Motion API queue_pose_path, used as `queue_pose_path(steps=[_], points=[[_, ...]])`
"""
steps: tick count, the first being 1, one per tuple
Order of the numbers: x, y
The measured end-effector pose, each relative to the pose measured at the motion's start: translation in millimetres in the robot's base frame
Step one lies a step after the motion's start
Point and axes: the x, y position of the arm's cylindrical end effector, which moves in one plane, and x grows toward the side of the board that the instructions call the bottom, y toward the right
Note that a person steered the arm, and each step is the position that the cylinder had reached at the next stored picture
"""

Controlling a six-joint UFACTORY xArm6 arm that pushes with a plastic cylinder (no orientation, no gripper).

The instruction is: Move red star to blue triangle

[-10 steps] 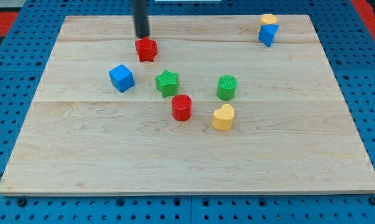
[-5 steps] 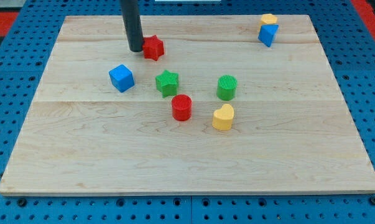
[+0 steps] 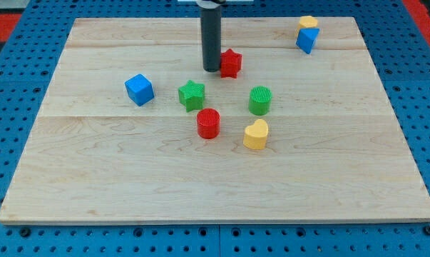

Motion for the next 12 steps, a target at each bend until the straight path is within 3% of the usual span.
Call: queue_pose_path(steps=[5, 12], points=[[-36, 88], [-33, 108]])
